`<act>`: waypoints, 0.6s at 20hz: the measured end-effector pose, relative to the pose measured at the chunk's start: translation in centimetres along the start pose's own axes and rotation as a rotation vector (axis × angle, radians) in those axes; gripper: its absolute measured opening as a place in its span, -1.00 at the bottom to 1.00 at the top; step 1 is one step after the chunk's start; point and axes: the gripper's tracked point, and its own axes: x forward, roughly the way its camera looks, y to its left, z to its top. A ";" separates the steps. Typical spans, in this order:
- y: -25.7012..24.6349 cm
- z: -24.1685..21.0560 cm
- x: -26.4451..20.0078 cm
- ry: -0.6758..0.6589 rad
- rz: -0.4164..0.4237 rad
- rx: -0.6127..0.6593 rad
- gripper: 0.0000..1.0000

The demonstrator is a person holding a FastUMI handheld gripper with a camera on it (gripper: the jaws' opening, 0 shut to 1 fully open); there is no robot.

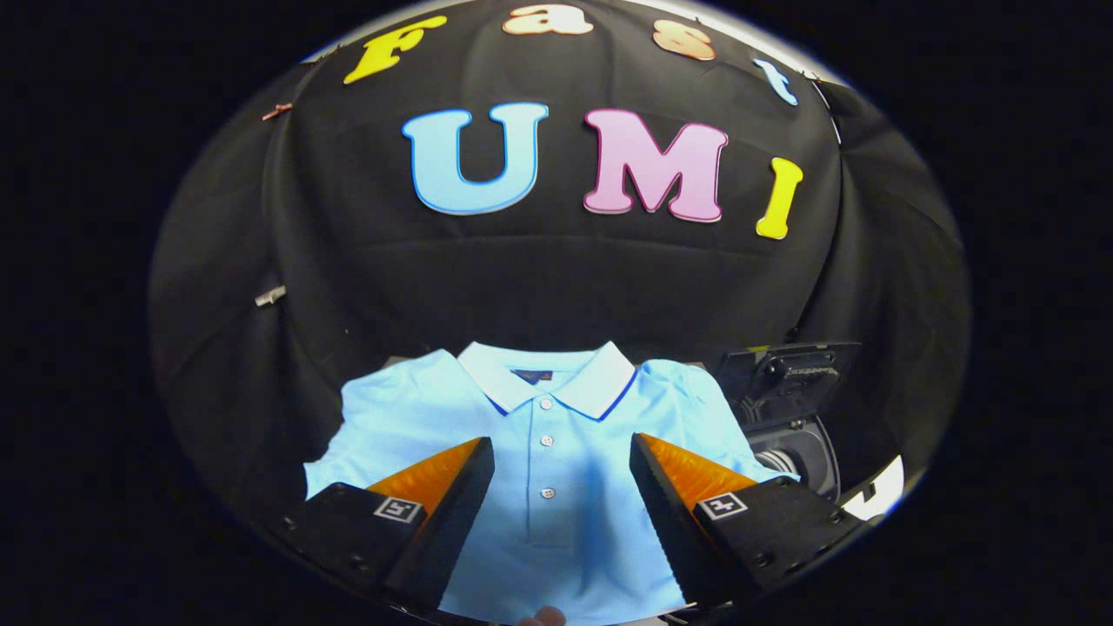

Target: Put the clothes into the washing machine and then close the washing machine lid.

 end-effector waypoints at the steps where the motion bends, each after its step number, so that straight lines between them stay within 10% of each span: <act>1: 0.1 -0.1 0.5 0.036 0.006 0.004 0.98; 12: 1.6 -4.0 4.5 0.345 0.055 -0.001 1.00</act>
